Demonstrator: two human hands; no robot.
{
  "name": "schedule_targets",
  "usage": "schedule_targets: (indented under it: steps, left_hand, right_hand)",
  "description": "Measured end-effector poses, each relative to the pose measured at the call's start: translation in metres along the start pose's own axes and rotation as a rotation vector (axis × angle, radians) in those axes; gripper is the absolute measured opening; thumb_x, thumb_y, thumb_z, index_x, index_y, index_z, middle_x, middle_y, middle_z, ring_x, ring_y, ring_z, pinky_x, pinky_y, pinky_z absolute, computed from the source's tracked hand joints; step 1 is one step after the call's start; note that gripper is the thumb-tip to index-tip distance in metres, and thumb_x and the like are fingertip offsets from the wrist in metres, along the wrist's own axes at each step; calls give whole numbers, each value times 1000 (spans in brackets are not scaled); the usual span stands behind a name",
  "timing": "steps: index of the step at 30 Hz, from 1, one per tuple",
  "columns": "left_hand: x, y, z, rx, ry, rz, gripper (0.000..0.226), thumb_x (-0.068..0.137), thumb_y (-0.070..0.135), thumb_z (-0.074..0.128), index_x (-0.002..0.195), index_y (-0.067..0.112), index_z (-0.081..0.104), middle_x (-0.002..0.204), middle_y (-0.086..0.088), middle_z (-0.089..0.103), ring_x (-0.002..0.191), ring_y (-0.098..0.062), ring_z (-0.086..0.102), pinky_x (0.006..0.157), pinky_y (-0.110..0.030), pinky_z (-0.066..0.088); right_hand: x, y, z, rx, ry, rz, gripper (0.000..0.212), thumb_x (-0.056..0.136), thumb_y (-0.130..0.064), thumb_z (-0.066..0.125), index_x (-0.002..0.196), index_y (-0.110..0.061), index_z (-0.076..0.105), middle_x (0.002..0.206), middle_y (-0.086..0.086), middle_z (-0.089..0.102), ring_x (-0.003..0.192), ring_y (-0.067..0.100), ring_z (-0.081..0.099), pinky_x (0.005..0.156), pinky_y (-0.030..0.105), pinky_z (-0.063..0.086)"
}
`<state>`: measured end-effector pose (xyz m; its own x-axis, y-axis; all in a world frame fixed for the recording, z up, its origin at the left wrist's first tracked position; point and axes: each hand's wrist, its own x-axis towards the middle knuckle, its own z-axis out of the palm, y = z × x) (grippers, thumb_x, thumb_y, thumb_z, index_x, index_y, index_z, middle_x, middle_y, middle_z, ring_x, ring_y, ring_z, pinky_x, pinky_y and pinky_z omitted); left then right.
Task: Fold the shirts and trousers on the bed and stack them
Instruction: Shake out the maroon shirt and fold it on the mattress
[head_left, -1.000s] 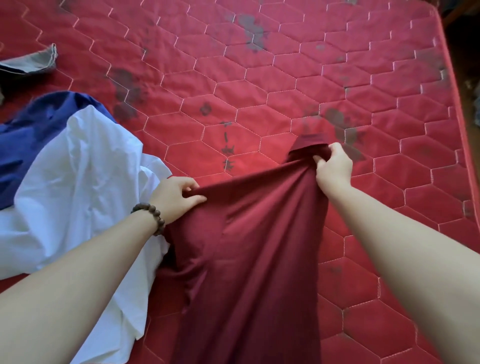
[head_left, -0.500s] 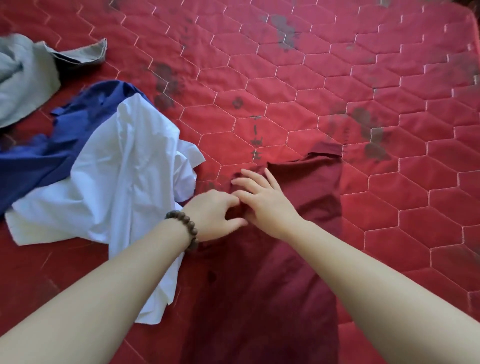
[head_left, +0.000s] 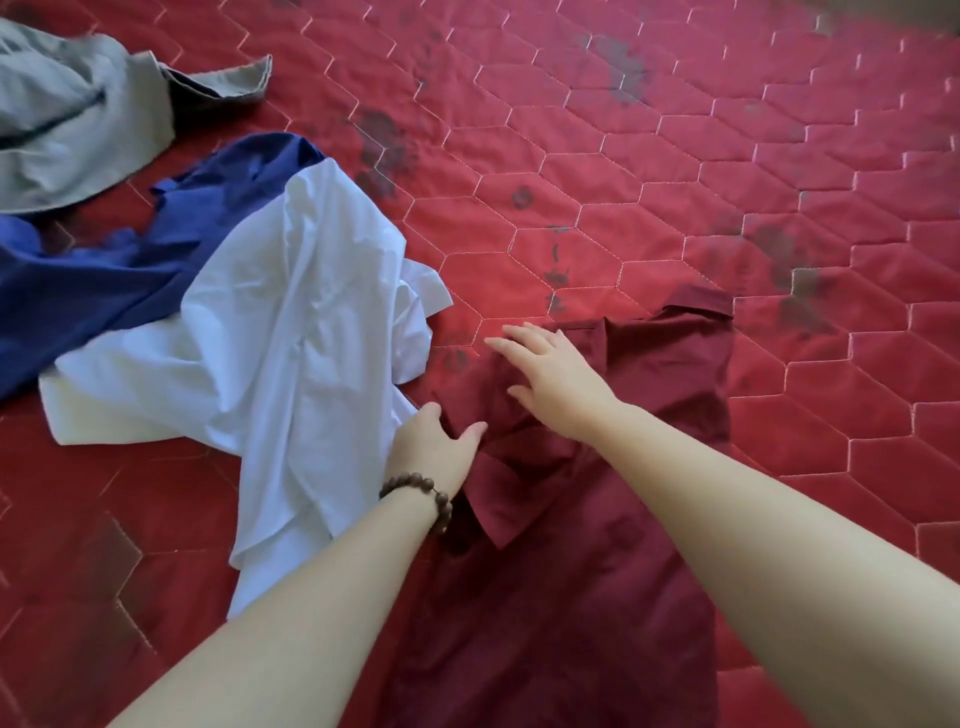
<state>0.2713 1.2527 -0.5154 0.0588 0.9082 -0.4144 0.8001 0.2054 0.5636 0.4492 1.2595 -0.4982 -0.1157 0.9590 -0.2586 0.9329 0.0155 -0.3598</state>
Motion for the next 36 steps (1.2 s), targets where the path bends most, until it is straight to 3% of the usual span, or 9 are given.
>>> schedule_targets:
  steps: [4,8,12,17,22,26,30,33,36]
  left_hand:
    - [17,-1,-3,-251,76,84,23,90,25,60,73,14,48,66,1,58,65,-22,55,56,-29,37]
    - [32,-4,-18,-362,153,108,14,91,31,59,93,21,49,85,3,64,79,-20,61,67,-26,39]
    - [34,-12,-19,-80,-81,66,68,75,56,69,126,21,41,118,1,60,104,-24,61,91,-36,48]
    - [25,-9,-7,167,-46,151,32,83,39,65,88,14,46,85,-4,58,85,-32,59,68,-33,41]
    - [14,-1,8,195,43,247,25,88,29,58,88,19,35,68,4,49,65,-27,49,59,-32,37]
    - [10,12,26,103,-25,212,25,85,26,61,84,15,38,75,-4,55,74,-31,54,66,-37,44]
    - [-2,46,61,-89,-86,175,19,83,20,64,83,11,47,77,-1,54,78,-26,51,66,-30,31]
    - [-11,70,85,-193,-136,141,18,80,14,64,93,8,54,85,-2,58,83,-24,53,71,-27,33]
    - [-16,81,89,-214,-138,150,24,76,18,70,91,12,52,78,6,57,78,-21,54,67,-27,35]
  right_hand:
    - [24,-7,8,-174,-26,51,36,92,-18,52,128,-24,56,126,5,54,128,28,38,118,46,11]
    - [12,6,5,10,381,189,32,90,-25,58,122,-17,61,123,9,57,119,31,46,110,47,25]
    - [-40,48,-1,54,483,511,58,87,-34,66,140,-21,48,144,14,39,132,33,35,109,45,30]
    - [-89,80,4,124,293,1062,80,83,-54,65,140,-9,31,134,21,41,123,40,43,96,47,40]
    - [-89,71,27,260,326,1014,57,93,-43,57,131,-8,33,117,21,59,106,41,58,78,42,44]
    - [-107,91,26,232,375,878,45,96,-31,54,134,-14,38,111,19,63,101,39,60,76,41,44]
    - [-149,144,5,90,426,845,40,96,-28,53,131,-14,40,105,20,63,94,42,60,75,44,44]
    - [-179,180,-9,50,362,907,44,94,-32,56,129,-9,40,108,24,60,97,43,58,75,44,42]
    - [-190,186,-15,-108,210,955,69,89,-43,61,143,-11,31,127,22,45,113,41,48,88,47,41]
